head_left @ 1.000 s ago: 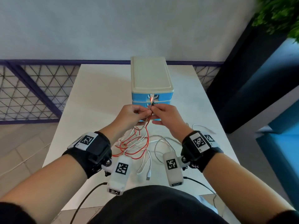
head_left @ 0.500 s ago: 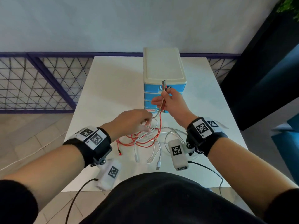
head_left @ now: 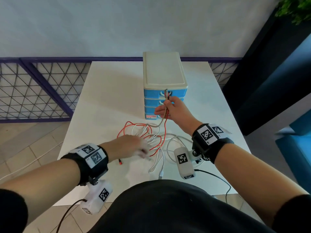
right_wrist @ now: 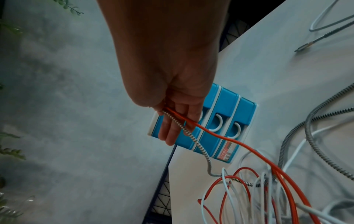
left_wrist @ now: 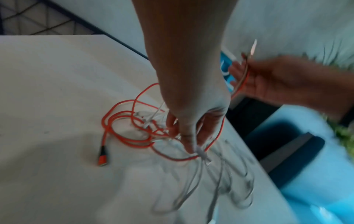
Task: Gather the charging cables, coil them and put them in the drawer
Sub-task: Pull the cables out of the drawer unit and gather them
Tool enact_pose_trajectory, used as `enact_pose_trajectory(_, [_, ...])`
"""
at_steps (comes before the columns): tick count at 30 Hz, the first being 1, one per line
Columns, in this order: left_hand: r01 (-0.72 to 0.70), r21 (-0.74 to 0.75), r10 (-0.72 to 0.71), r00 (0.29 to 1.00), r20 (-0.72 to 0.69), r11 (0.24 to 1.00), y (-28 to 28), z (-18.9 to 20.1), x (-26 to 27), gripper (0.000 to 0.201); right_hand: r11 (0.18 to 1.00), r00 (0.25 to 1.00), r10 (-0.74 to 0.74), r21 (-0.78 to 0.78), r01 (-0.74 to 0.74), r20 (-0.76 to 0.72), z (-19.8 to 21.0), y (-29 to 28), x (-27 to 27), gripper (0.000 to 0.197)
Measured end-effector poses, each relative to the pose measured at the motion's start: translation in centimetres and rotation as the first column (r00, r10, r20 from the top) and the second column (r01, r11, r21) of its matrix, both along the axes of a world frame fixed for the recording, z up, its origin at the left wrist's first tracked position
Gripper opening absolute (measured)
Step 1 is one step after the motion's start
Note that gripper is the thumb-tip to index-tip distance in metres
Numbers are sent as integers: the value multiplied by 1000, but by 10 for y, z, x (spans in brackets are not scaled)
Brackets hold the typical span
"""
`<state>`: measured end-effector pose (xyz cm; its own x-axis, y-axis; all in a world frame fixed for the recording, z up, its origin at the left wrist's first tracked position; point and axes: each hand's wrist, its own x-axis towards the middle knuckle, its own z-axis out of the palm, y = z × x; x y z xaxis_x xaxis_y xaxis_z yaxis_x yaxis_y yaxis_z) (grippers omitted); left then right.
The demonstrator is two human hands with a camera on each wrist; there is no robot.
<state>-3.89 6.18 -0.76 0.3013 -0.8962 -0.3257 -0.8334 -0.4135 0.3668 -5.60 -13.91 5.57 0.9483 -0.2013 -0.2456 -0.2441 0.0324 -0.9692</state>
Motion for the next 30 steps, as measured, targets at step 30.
enact_pose_trajectory(30, [-497, -609, 427, 863, -270, 618, -55, 68, 13, 28, 989, 997, 67, -126, -71, -39, 2, 1, 8, 25])
